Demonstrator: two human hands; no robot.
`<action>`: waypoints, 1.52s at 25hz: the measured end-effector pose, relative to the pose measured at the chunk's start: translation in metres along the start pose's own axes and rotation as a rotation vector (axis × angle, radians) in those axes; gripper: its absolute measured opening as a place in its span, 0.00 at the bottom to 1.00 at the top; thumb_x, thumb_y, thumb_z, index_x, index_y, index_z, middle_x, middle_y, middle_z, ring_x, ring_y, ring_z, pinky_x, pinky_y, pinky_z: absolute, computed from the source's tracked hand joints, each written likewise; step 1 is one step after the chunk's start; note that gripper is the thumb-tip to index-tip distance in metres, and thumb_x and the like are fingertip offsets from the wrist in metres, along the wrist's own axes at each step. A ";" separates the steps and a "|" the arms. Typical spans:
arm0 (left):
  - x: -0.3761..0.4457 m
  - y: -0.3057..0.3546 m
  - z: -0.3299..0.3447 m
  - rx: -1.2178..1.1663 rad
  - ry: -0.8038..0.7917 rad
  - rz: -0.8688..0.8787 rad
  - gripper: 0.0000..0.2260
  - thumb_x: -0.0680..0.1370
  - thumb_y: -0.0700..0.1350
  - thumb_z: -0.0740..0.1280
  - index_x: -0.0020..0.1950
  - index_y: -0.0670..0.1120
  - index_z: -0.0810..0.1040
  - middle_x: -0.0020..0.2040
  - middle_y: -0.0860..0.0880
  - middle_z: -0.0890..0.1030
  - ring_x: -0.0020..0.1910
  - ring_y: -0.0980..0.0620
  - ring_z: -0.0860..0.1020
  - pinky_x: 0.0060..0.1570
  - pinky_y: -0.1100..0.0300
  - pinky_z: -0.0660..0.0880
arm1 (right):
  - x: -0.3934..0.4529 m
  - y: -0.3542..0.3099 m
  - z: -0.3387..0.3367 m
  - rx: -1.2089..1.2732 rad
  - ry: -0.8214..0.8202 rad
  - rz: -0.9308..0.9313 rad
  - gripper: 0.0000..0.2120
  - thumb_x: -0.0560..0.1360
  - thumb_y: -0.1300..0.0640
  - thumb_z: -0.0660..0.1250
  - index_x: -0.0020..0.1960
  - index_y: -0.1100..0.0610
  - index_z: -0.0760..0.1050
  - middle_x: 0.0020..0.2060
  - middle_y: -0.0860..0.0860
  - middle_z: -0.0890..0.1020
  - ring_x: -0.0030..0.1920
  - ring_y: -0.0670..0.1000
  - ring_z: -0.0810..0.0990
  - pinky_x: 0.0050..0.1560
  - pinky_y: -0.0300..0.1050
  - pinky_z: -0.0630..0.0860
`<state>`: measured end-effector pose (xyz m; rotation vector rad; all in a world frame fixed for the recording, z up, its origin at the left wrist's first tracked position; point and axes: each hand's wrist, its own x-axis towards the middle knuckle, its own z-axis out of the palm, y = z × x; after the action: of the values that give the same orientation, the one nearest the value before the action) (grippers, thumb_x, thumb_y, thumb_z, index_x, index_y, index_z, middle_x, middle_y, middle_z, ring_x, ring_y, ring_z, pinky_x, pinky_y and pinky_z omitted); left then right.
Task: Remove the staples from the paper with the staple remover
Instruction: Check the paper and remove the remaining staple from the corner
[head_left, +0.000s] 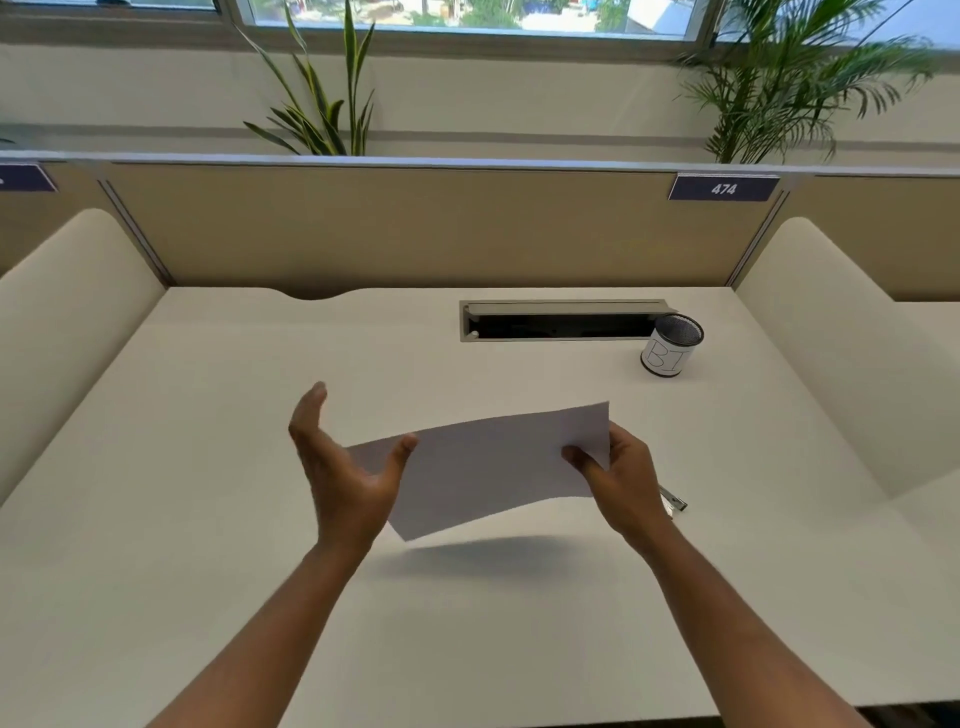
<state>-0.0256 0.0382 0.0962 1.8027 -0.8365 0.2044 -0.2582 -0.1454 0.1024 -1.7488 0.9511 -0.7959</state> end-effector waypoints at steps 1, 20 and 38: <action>-0.004 -0.004 0.001 -0.129 -0.048 -0.114 0.42 0.71 0.52 0.78 0.77 0.41 0.59 0.75 0.45 0.65 0.76 0.48 0.65 0.75 0.44 0.63 | -0.001 0.003 0.001 0.022 0.010 0.018 0.17 0.75 0.69 0.72 0.47 0.45 0.81 0.40 0.36 0.86 0.40 0.38 0.82 0.41 0.32 0.76; -0.038 -0.027 0.027 -0.303 -0.306 -0.561 0.10 0.81 0.39 0.67 0.56 0.53 0.72 0.52 0.51 0.83 0.53 0.49 0.82 0.54 0.49 0.79 | -0.018 0.074 0.032 0.139 0.164 0.324 0.11 0.76 0.61 0.74 0.48 0.44 0.80 0.47 0.46 0.87 0.53 0.55 0.85 0.49 0.46 0.78; 0.013 0.016 0.021 0.051 0.055 0.058 0.36 0.73 0.49 0.77 0.74 0.38 0.64 0.75 0.41 0.66 0.76 0.44 0.65 0.78 0.42 0.53 | 0.023 0.003 0.016 -0.006 0.006 -0.057 0.07 0.77 0.65 0.71 0.44 0.54 0.81 0.41 0.49 0.86 0.41 0.50 0.83 0.43 0.50 0.79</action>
<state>-0.0316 0.0111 0.1069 1.8131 -0.8517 0.3138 -0.2340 -0.1589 0.0963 -1.7867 0.9115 -0.8361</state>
